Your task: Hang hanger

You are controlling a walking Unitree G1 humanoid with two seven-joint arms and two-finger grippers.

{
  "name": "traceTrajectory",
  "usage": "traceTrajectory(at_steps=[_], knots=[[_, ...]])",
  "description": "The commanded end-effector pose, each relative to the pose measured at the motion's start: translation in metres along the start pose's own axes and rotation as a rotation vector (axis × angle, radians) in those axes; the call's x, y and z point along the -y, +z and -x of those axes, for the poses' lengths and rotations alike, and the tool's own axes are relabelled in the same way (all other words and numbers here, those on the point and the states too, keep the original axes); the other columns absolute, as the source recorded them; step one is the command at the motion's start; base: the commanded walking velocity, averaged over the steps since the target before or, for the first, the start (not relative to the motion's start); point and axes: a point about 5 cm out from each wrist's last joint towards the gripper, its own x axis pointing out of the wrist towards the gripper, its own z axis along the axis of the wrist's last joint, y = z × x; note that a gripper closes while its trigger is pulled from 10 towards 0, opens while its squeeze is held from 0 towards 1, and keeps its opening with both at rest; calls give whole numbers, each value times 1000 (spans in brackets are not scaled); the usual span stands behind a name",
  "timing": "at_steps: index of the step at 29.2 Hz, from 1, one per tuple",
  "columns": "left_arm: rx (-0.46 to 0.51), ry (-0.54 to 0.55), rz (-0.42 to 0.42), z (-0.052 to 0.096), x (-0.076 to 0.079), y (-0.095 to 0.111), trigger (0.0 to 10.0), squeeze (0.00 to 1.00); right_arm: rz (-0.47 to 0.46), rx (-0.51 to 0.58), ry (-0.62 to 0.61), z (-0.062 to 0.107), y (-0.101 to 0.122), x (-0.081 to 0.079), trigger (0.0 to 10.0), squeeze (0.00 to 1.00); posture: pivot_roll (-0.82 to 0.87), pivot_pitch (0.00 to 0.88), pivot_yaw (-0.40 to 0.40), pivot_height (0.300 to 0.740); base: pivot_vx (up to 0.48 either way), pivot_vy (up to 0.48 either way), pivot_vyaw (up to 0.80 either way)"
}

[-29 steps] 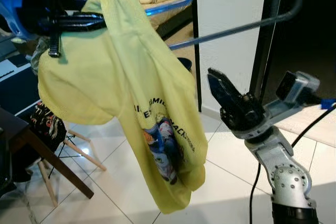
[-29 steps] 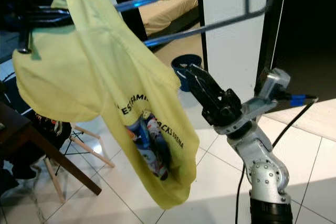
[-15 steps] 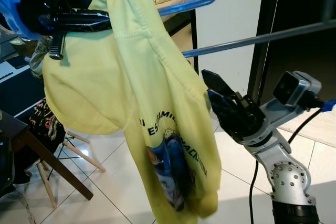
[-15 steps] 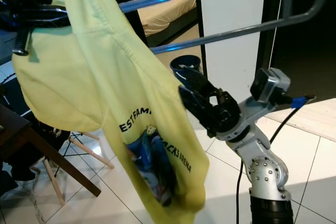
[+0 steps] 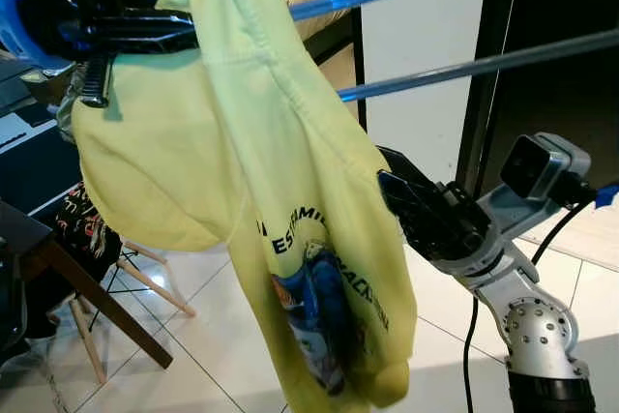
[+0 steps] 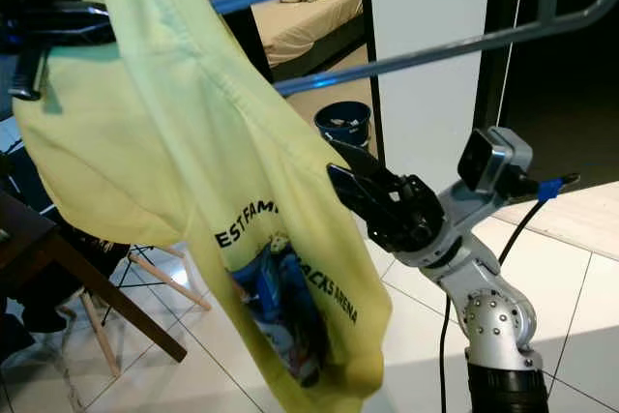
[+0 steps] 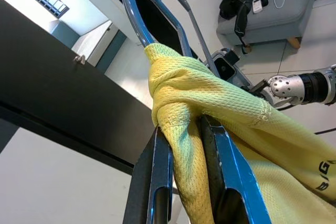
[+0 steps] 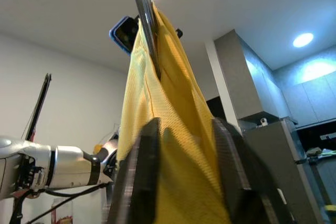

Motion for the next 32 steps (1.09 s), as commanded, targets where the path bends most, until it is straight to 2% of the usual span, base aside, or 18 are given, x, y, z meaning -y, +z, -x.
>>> traceTrajectory(at_steps=[1, 18, 19, 20, 21, 22, 27, 28, 29, 32], knots=[[-12, 45, -6, 11, -1, 5, 10000, 0, -11, 10, 32, -2, 0, -4, 0, 0, -54, 0, 186, 740, 0, 0, 0], [-31, 78, -17, 13, -1, 9, 10000, 0, 6, 6, 13, 3, 3, -4, 0, 0, -55, 0, 188, 740, 0, 0, 0], [-31, 80, -18, 13, -1, 9, 10000, 0, 3, -6, -7, 4, 2, -3, 5529, 0, -55, 0, 190, 740, 0, 0, 0], [-31, 80, -18, 13, -1, 9, 10000, 0, 3, -6, -7, 4, 2, -3, 5529, 0, -55, 0, 190, 740, 0, 0, 0], [-31, 81, -19, 13, -2, 9, 10000, 0, -7, -36, -13, 3, -2, -3, 10000, 94, -55, 0, 190, 740, 0, 0, 0], [-31, 81, -20, 11, -2, 9, 10000, 0, -19, -44, 0, 3, -4, -5, 10000, 1000, -55, 0, 189, 740, 0, 0, 0], [-27, 78, -17, 6, -5, 6, 10000, 0, -24, -81, 27, -2, -13, -9, 10000, 1000, -54, 0, 187, 740, 0, 0, 0], [-27, 78, -16, 5, -5, 6, 10000, 0, -25, -84, 30, -2, -14, -10, 10000, 114, -54, 0, 187, 740, 0, 0, 0], [-27, 78, -16, 5, -5, 6, 10000, 0, -36, -81, 42, -3, -14, -11, 10000, 0, -53, 0, 187, 740, 0, 0, 0], [-28, 79, -17, 5, -5, 6, 10000, 0, -51, -76, 57, -3, -14, -12, 10000, 0, -53, 0, 187, 740, 0, 0, 0]])
